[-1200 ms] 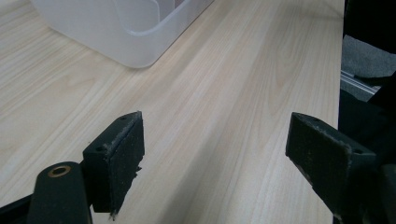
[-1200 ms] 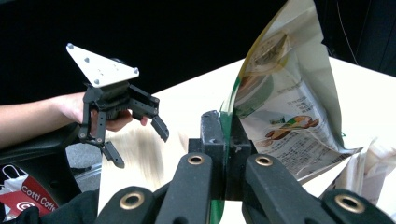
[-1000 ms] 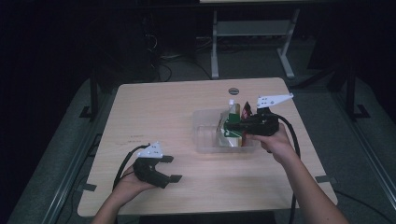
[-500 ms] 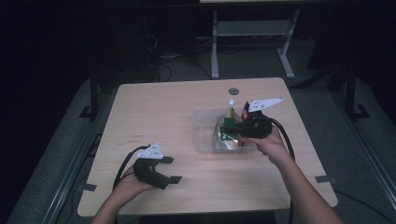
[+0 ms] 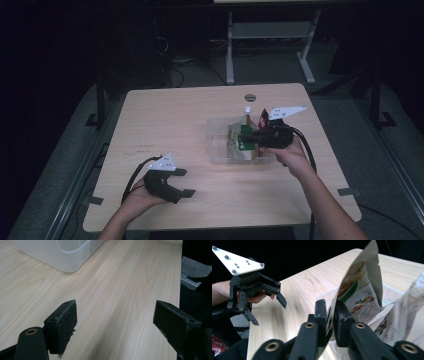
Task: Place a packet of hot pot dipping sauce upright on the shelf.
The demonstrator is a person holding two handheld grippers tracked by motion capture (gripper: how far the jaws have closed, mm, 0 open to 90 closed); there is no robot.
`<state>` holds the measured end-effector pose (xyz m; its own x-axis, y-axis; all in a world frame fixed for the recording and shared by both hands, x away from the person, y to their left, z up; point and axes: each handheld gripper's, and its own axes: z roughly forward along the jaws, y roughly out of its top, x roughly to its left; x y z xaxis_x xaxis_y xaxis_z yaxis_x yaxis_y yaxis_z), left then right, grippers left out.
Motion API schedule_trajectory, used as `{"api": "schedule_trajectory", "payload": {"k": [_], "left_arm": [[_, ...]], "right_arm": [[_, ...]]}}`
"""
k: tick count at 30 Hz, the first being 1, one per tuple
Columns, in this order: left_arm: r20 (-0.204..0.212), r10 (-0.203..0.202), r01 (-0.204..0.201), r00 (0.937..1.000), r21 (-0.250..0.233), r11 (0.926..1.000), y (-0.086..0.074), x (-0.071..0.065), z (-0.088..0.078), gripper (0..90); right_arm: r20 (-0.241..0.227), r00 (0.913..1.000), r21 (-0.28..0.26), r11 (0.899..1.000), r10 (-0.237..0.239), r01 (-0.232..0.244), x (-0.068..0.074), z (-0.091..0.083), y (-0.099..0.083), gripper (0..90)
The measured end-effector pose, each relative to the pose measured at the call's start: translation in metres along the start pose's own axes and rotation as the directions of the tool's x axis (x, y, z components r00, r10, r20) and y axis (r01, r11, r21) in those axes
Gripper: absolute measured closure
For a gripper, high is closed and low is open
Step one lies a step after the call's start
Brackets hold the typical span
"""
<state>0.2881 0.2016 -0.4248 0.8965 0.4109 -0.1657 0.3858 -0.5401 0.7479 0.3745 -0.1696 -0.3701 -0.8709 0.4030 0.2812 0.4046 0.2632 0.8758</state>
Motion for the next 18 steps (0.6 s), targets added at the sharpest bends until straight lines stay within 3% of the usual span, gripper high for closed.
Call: {"api": "schedule_trajectory", "payload": {"k": [5,18], "left_arm": [[0.0,0.001,-0.001,1.0,0.001,1.0,0.0,0.0,0.0,18.8],[-0.001,0.002,-0.002,1.0,0.002,1.0,0.001,0.0,0.0,18.7]], "right_arm": [[0.037,0.9991,-0.006,1.0,-0.019,0.019,0.005,-0.009,0.003,64.6],[0.046,0.9974,-0.065,0.996,-0.056,0.059,0.014,-0.034,0.019,61.2]]}}
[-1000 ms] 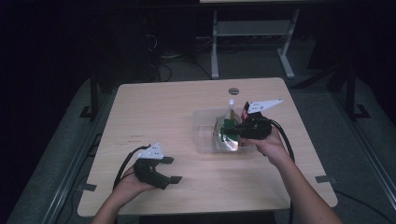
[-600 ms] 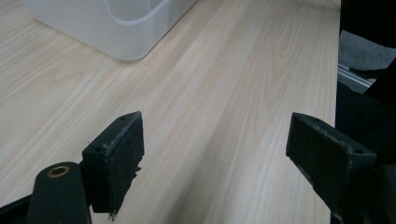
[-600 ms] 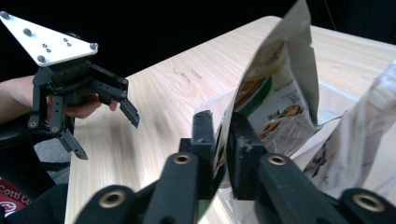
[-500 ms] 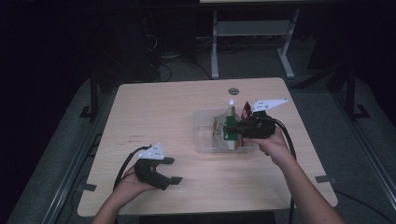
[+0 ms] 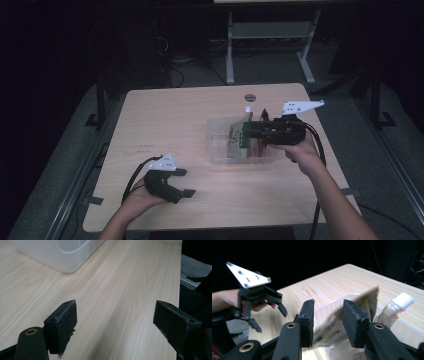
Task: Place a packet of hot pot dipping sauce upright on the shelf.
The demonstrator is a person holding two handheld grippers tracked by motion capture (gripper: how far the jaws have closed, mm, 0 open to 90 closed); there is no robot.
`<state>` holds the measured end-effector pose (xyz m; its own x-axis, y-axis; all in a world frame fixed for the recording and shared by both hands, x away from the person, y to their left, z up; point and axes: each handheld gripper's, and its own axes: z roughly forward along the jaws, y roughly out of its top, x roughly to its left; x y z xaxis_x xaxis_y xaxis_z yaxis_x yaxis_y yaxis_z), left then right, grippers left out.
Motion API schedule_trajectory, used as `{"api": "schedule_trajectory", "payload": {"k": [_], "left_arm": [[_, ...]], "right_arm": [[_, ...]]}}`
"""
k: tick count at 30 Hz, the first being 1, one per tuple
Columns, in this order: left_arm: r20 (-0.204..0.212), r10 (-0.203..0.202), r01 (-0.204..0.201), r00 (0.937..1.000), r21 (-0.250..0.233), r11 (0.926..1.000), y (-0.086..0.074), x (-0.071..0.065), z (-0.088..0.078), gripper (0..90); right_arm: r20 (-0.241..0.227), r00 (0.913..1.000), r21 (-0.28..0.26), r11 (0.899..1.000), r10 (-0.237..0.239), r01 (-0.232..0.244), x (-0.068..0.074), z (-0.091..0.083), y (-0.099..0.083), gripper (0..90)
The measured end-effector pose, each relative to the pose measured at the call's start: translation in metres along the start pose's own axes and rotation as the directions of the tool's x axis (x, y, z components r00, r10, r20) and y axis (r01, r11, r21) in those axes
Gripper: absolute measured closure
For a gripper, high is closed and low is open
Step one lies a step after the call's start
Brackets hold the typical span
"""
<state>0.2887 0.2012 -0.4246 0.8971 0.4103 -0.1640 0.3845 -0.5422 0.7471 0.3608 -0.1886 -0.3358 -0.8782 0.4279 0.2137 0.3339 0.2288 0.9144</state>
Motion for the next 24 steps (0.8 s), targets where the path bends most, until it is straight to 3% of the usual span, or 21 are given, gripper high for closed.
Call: {"api": "schedule_trajectory", "payload": {"k": [9,10,12,16,24], "left_arm": [[-0.001,-0.003,0.003,1.0,-0.005,1.0,0.002,0.0,0.001,18.7],[0.0,0.0,0.0,1.0,-0.002,1.0,0.002,0.0,0.001,18.6],[0.0,0.002,-0.002,1.0,0.0,1.0,0.002,0.0,0.0,18.7],[-0.003,-0.005,0.005,1.0,-0.001,1.0,0.002,0.001,0.001,18.7],[-0.004,-0.003,0.003,1.0,-0.001,1.0,0.001,0.0,0.002,18.7]], "right_arm": [[0.012,0.9998,-0.011,1.0,-0.015,0.015,0.005,-0.013,0.007,61.0],[-0.005,0.9999,-0.006,1.0,-0.016,0.016,0.009,-0.019,0.004,66.0],[-0.01,0.9997,-0.004,1.0,-0.02,0.02,0.01,-0.02,0.002,68.1],[-0.051,0.9981,0.025,0.999,-0.036,0.037,0.019,-0.03,-0.014,89.6],[-0.11,0.9938,0.102,0.994,-0.018,0.029,0.026,-0.023,-0.047,89.7]]}}
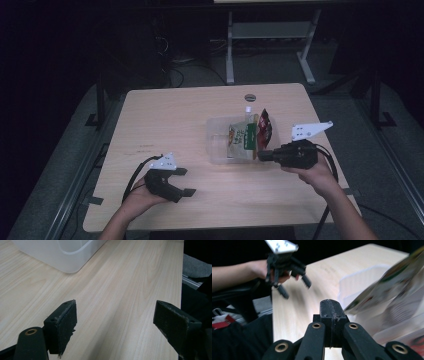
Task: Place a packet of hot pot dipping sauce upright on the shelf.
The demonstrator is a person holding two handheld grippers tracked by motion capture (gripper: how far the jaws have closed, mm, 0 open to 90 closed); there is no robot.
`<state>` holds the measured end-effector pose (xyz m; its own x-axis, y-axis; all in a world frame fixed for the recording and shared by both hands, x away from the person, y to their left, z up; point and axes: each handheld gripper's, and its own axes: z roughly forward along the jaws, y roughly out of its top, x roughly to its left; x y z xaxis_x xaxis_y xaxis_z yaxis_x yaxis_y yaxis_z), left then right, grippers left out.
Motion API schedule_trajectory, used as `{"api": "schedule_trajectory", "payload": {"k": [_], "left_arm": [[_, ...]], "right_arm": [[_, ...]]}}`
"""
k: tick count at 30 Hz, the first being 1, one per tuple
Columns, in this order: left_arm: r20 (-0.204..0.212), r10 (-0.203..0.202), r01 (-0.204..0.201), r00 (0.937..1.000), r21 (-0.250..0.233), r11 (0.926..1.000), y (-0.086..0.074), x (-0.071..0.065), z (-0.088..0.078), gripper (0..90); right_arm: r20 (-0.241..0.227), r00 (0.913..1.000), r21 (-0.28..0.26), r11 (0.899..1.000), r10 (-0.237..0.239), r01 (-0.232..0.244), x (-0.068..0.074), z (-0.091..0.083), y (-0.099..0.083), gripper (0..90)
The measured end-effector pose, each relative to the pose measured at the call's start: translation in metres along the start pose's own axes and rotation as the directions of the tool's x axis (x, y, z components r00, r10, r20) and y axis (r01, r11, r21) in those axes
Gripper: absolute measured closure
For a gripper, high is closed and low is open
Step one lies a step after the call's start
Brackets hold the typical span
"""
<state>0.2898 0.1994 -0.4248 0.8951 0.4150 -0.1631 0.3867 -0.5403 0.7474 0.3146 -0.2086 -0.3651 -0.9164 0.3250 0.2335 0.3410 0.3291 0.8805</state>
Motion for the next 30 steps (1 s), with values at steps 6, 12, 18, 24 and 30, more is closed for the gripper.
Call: {"api": "schedule_trajectory", "payload": {"k": [6,12,18,24,30], "left_arm": [[0.004,0.003,-0.003,1.0,0.005,1.0,-0.001,0.0,-0.001,18.6],[0.004,-0.004,0.004,1.0,0.0,1.0,-0.001,0.001,-0.001,18.6],[0.005,0.001,-0.001,1.0,0.002,1.0,-0.001,0.002,-0.001,18.6],[0.003,-0.003,0.003,1.0,-0.005,1.0,-0.002,0.001,-0.002,18.6],[-0.001,0.011,-0.011,0.9999,0.006,0.9999,-0.003,-0.001,-0.002,18.7]], "right_arm": [[-0.048,0.9987,0.077,0.997,0.018,-0.014,0.001,0.021,-0.018,89.7],[-0.044,0.9988,0.053,0.998,0.024,-0.022,-0.015,0.031,-0.006,89.8],[-0.016,0.9998,0.001,1.0,0.008,-0.008,-0.028,0.032,0.02,89.8],[-0.023,0.9997,-0.006,1.0,-0.003,0.003,-0.017,0.027,0.019,89.8],[0.004,0.9999,0.028,1.0,0.015,-0.015,-0.012,0.021,-0.003,89.7]]}}
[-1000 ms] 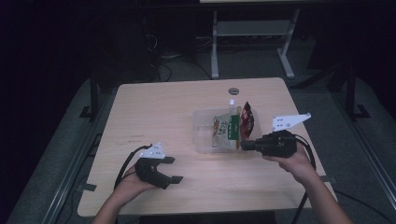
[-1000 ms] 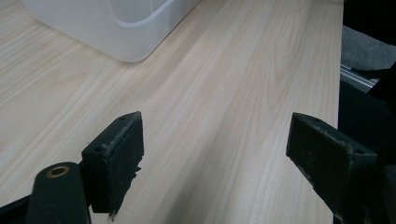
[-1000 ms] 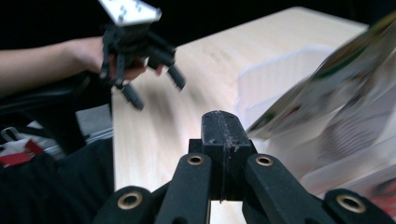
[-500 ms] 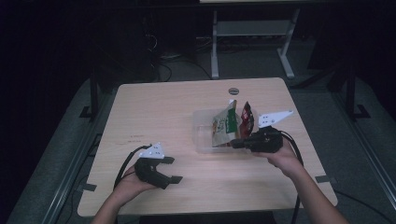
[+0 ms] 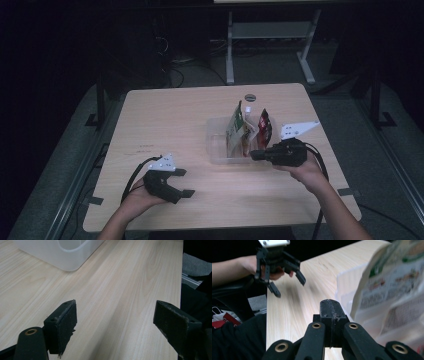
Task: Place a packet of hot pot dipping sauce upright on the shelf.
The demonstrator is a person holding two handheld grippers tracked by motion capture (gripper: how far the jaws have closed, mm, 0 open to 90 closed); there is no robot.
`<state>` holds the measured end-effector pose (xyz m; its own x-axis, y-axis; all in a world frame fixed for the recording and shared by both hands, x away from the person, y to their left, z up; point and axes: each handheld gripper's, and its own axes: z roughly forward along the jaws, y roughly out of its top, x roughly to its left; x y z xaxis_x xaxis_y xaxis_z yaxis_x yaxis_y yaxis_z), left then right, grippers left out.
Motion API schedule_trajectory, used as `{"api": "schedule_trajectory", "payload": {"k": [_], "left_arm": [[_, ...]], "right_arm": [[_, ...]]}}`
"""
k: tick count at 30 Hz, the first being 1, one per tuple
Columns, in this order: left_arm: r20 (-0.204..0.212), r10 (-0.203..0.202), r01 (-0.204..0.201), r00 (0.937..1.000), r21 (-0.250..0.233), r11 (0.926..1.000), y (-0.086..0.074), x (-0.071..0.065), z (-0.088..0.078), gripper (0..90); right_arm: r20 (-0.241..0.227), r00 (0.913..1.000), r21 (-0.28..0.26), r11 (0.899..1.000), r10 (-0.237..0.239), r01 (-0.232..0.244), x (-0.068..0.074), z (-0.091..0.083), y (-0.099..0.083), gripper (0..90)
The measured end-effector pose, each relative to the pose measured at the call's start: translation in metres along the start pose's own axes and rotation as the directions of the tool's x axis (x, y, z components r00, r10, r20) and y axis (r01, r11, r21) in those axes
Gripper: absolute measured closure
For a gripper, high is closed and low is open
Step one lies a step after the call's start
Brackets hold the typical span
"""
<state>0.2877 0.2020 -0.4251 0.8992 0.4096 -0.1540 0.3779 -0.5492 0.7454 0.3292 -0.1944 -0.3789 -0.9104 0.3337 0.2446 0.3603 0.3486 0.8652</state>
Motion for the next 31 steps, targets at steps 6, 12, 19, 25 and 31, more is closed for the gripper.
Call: {"api": "schedule_trajectory", "payload": {"k": [6,12,19,25,31], "left_arm": [[-0.003,0.003,-0.003,1.0,0.013,0.9999,-0.001,-0.001,0.001,18.7],[-0.009,0.029,-0.029,0.9995,0.042,0.9987,-0.003,-0.002,0.003,18.7],[-0.007,0.058,-0.057,0.9983,0.091,0.9942,-0.006,-0.004,0.007,18.2],[0.01,0.082,-0.083,0.9966,0.145,0.986,-0.011,-0.007,0.012,17.4],[0.014,0.081,-0.082,0.9966,0.15,0.9852,-0.013,-0.007,0.011,17.4]], "right_arm": [[0.077,0.997,0.048,0.999,0.002,-0.006,0.003,-0.003,-0.017,75.3],[0.148,0.989,0.109,0.994,-0.002,-0.014,0.006,-0.005,-0.03,57.4],[0.243,0.969,0.194,0.981,-0.044,-0.004,0.011,-0.003,-0.05,37.8],[0.28,0.957,0.262,0.965,-0.078,0.002,0.013,0.001,-0.059,35.0],[0.281,0.9569,0.26,0.965,-0.075,-0.001,0.014,0.001,-0.059,33.8]]}}
